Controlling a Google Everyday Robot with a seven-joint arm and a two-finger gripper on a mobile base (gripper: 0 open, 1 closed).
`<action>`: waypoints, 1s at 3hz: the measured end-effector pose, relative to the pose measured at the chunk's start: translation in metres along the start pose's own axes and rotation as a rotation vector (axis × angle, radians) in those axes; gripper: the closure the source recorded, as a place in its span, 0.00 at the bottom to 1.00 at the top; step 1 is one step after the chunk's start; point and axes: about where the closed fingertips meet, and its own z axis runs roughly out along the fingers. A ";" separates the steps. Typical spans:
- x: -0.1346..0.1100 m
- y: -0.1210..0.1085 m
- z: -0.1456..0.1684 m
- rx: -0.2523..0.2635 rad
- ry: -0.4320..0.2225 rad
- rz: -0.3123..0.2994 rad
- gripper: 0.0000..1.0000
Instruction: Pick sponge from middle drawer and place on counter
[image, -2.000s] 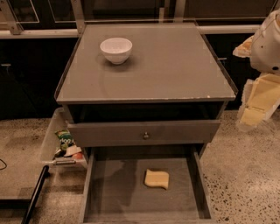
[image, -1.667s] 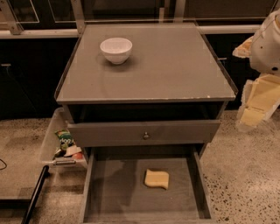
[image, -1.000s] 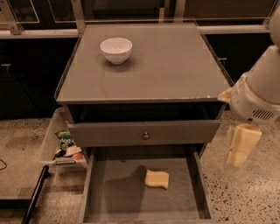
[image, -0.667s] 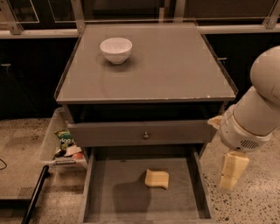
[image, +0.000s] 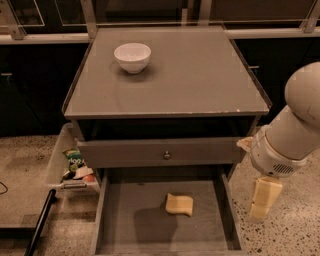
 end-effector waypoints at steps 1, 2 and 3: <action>0.019 -0.007 0.050 -0.023 -0.037 0.008 0.00; 0.027 -0.026 0.101 -0.002 -0.123 -0.010 0.00; 0.032 -0.039 0.145 0.034 -0.233 -0.045 0.00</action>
Offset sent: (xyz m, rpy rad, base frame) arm 0.0600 -0.0130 -0.1646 0.2242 -0.0947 0.0425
